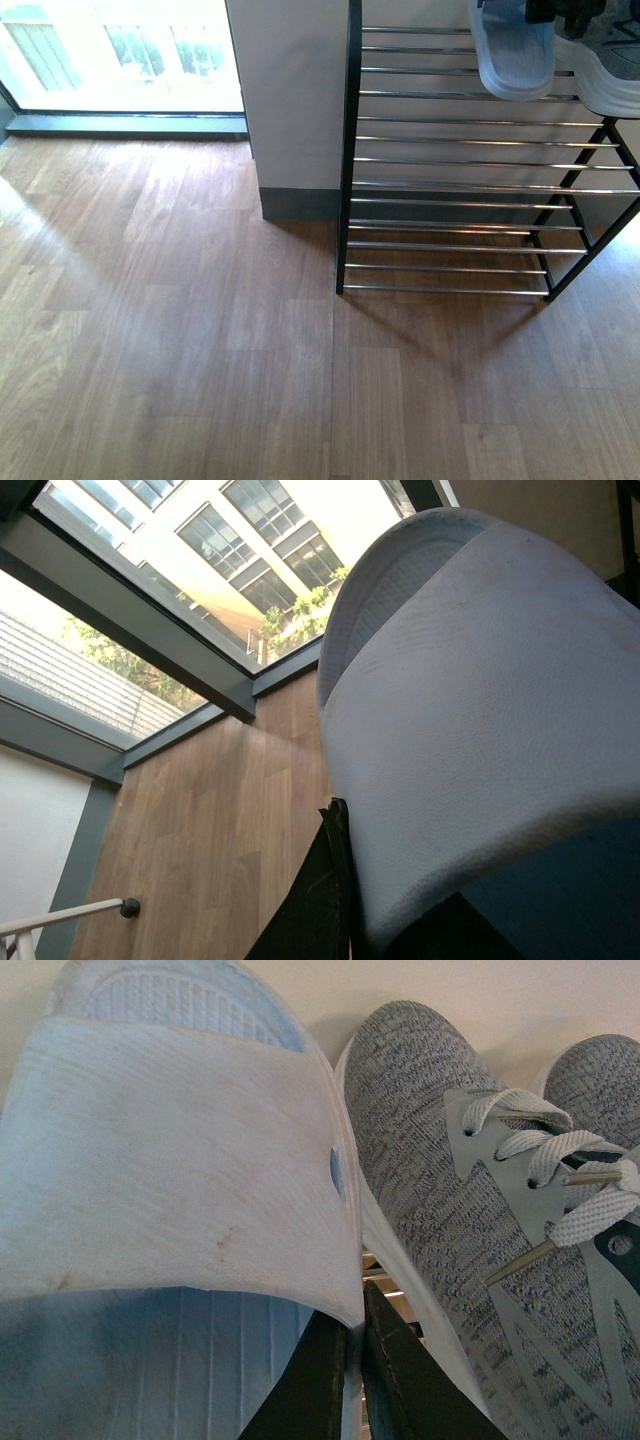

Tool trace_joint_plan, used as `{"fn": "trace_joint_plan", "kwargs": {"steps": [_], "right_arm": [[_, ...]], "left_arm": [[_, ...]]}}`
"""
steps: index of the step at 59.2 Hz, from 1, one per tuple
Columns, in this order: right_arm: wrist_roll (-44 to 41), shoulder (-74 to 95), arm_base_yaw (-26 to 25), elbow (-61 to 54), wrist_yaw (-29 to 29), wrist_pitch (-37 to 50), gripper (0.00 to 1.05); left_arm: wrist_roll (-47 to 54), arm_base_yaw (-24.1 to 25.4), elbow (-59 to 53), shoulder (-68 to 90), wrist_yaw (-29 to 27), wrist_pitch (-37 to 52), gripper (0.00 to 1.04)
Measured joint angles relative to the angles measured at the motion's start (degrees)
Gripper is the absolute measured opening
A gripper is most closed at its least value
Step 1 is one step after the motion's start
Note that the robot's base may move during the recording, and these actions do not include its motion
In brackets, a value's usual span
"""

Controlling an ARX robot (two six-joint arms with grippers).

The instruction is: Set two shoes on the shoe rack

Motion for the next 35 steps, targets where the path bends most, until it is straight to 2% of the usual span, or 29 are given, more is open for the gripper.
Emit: {"fn": "trace_joint_plan", "kwargs": {"steps": [18, 24, 35], "right_arm": [[1.62, 8.02, -1.95, 14.43, 1.38, -12.15, 0.02], [2.43, 9.46, -2.36, 17.84, 2.23, -13.0, 0.02], [2.4, 9.4, -2.29, 16.09, 1.03, -10.56, 0.02]], "left_arm": [[0.0, 0.0, 0.0, 0.0, 0.0, 0.0, 0.02], [0.0, 0.0, 0.0, 0.0, -0.02, 0.0, 0.02], [0.0, 0.0, 0.0, 0.0, 0.0, 0.0, 0.02]]}}
